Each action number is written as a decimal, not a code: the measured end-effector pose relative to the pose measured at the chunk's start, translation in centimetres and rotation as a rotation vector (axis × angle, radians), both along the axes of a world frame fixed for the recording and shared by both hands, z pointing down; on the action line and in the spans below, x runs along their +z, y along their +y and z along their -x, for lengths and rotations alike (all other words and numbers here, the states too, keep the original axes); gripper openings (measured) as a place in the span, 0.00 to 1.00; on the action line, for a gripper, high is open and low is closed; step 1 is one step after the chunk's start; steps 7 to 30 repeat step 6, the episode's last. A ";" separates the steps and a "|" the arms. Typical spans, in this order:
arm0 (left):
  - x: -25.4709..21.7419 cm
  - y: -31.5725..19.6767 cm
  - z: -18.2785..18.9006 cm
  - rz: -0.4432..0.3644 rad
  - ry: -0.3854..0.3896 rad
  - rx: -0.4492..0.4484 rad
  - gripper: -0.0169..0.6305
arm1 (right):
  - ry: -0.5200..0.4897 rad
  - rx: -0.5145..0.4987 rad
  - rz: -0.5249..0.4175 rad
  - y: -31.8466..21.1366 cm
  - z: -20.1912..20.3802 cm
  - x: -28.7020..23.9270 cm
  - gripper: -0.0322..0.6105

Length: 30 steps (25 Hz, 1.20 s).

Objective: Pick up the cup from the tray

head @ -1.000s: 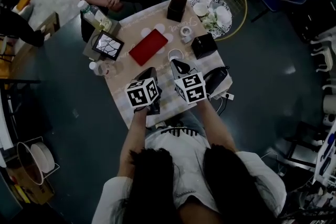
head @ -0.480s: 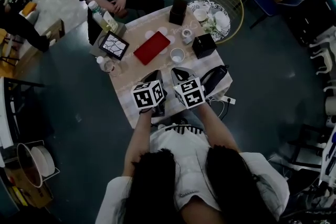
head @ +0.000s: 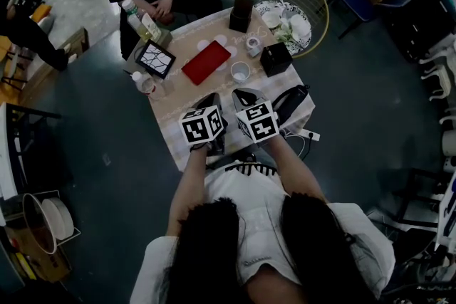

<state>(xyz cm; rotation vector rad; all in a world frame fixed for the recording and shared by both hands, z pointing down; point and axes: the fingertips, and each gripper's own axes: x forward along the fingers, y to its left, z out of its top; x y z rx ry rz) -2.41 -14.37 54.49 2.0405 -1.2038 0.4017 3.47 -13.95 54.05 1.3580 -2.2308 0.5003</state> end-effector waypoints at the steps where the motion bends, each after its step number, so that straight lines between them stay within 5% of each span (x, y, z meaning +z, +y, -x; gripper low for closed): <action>1: 0.1 -0.1 0.0 0.003 0.002 -0.005 0.04 | 0.001 0.003 0.003 0.0 -0.1 0.1 0.06; 30: 0.3 0.0 0.1 0.007 0.011 -0.017 0.04 | -0.006 0.008 0.022 0.1 -0.5 0.4 0.06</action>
